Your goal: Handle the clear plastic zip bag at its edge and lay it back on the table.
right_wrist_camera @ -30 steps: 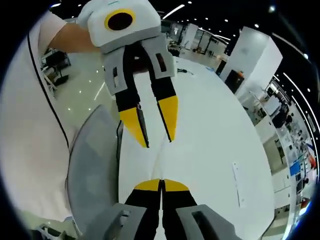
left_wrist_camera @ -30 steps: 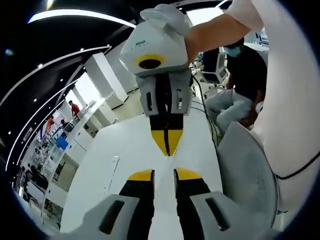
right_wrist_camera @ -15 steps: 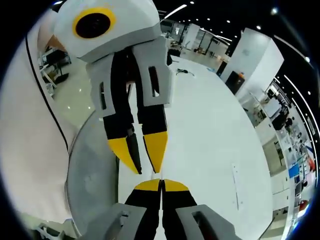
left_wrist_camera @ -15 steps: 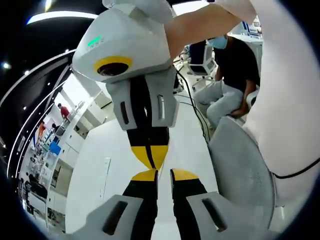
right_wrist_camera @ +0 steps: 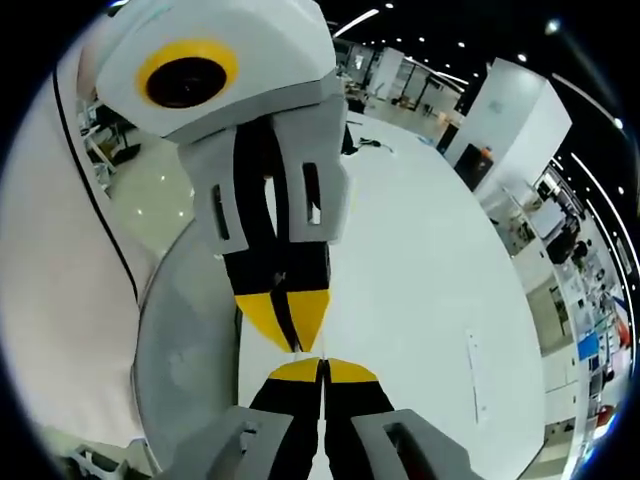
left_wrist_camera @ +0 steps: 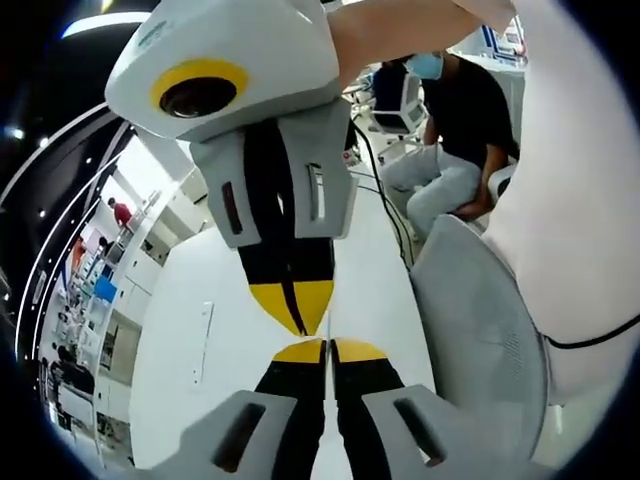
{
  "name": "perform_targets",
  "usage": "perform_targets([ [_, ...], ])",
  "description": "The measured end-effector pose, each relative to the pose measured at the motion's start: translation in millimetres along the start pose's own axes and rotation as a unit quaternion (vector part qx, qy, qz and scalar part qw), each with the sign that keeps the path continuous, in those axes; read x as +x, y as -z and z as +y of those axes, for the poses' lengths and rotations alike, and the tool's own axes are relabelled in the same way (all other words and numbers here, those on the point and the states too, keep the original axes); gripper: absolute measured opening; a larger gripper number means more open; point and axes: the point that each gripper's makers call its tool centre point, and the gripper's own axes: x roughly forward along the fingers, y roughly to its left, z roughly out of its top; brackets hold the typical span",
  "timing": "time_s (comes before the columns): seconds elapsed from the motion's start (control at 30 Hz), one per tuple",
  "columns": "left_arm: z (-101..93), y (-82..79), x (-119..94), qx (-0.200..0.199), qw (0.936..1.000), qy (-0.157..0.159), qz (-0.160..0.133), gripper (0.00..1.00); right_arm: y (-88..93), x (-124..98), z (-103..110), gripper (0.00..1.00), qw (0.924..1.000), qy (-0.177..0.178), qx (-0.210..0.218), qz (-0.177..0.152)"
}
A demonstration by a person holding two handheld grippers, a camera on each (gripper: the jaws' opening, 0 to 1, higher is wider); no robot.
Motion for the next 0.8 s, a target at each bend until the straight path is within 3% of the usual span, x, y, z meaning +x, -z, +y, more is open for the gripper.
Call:
perform_targets([
  [0.8, -31.7, -2.8, 0.5, -0.048, 0.9972, 0.057, -0.005, 0.0, 1.6, -1.7, -17.5, 0.0, 0.999, 0.042, 0.013, 0.001],
])
